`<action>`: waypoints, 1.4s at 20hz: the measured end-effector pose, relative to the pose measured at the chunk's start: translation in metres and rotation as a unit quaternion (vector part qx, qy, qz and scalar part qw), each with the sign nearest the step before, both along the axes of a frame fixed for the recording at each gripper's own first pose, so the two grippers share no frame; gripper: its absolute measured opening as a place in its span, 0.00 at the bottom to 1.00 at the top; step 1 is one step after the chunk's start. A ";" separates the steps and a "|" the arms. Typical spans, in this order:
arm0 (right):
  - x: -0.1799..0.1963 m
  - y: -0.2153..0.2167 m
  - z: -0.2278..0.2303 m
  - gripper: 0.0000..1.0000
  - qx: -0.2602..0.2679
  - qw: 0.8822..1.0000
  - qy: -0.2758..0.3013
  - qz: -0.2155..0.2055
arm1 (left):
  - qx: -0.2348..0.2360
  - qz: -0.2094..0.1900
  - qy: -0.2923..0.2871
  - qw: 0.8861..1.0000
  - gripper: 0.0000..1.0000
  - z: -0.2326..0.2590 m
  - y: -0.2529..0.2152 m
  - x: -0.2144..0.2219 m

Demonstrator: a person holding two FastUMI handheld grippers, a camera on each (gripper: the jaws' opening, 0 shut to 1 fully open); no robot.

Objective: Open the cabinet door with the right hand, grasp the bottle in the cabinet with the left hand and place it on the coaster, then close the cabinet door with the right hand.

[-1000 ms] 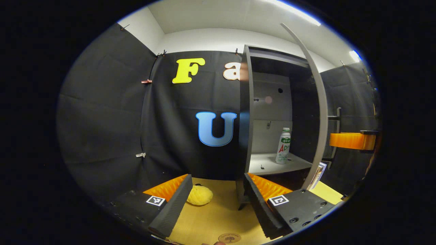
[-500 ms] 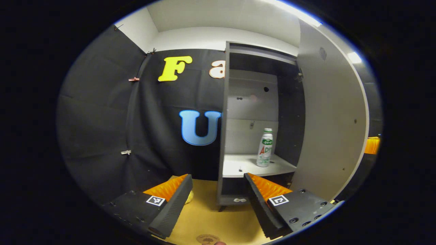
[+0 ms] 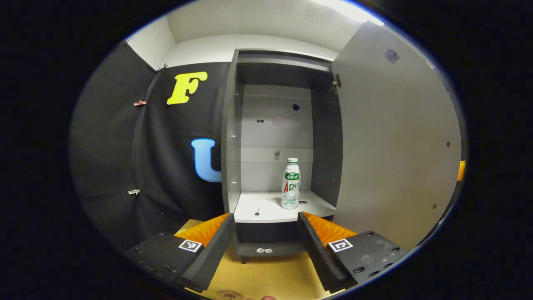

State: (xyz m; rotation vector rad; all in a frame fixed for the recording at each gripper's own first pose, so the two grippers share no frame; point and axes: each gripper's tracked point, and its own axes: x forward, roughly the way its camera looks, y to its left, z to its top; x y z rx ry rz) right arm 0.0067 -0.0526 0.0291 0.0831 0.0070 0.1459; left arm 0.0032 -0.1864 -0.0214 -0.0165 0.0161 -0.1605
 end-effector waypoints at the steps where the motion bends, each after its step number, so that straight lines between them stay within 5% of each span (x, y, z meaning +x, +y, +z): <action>1: -0.001 -0.008 0.000 0.19 -0.003 1.000 -0.001 -0.007 | 0.003 0.003 -0.003 1.000 0.95 0.001 -0.003 0.000; 10: -0.002 -0.031 -0.004 0.18 0.006 1.000 -0.001 0.001 | 0.016 -0.005 -0.012 1.000 0.95 0.010 -0.041 0.015; 11: -0.003 -0.033 -0.006 0.11 0.002 1.000 0.003 0.001 | 0.019 -0.007 -0.012 1.000 0.92 0.011 -0.048 0.020; 14: -0.014 -0.041 -0.010 0.18 -0.001 1.000 0.015 0.004 | 0.023 -0.017 -0.015 0.999 0.92 0.014 -0.068 0.041; 18: -0.023 -0.071 0.001 0.45 0.014 0.999 -0.012 -0.027 | 0.027 -0.033 -0.022 0.999 0.94 0.017 -0.097 0.082; 19: -0.027 -0.081 0.003 0.63 0.018 0.999 -0.019 -0.043 | 0.028 -0.036 -0.023 0.999 0.94 0.016 -0.104 0.092; 20: -0.027 -0.090 0.003 0.66 0.022 0.998 -0.022 -0.054 | 0.028 -0.040 -0.023 0.999 0.92 0.014 -0.110 0.103; 21: -0.026 -0.096 0.000 0.80 0.026 0.997 -0.018 -0.065 | 0.026 -0.042 -0.022 0.999 0.94 0.012 -0.116 0.115; 28: -0.016 -0.125 -0.001 0.92 0.026 0.994 -0.017 -0.101 | 0.015 -0.024 -0.002 1.000 0.95 -0.002 -0.128 0.196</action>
